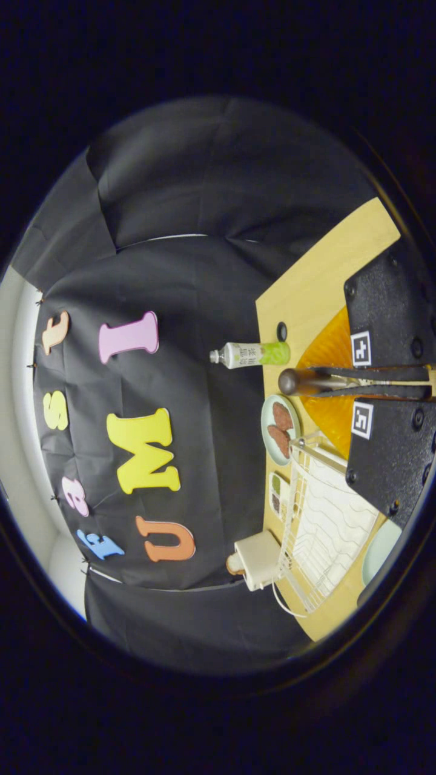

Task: Take the plate from the dish rack, then take the spoon from the basket and place it into the plate.

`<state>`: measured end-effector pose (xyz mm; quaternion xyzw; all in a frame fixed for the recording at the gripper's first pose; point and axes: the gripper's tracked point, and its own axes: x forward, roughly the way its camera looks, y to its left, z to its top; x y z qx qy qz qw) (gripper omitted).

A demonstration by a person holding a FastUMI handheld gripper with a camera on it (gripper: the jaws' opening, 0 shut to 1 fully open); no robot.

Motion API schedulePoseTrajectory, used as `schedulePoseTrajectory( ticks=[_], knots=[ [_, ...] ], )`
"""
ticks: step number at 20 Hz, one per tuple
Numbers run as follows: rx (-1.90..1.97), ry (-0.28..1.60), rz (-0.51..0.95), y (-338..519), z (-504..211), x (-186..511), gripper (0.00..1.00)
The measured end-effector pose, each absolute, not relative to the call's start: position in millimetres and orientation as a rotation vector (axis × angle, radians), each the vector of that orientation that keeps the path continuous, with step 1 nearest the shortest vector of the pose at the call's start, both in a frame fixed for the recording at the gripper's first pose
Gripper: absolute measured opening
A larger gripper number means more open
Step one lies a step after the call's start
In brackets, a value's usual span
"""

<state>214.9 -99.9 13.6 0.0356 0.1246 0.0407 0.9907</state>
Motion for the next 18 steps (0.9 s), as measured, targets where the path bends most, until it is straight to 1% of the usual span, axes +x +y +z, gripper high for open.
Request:
schedulePoseTrajectory(
  ticks=[4,9,14,18],
  knots=[
    [0.039,0.206,0.084,-98,48,186,0.08],
    [0.062,0.187,0.194,-55,76,134,0.08],
    [0.087,0.266,0.332,4,53,94,0.08],
    [0.111,0.349,0.423,47,14,70,0.08]
  ],
)
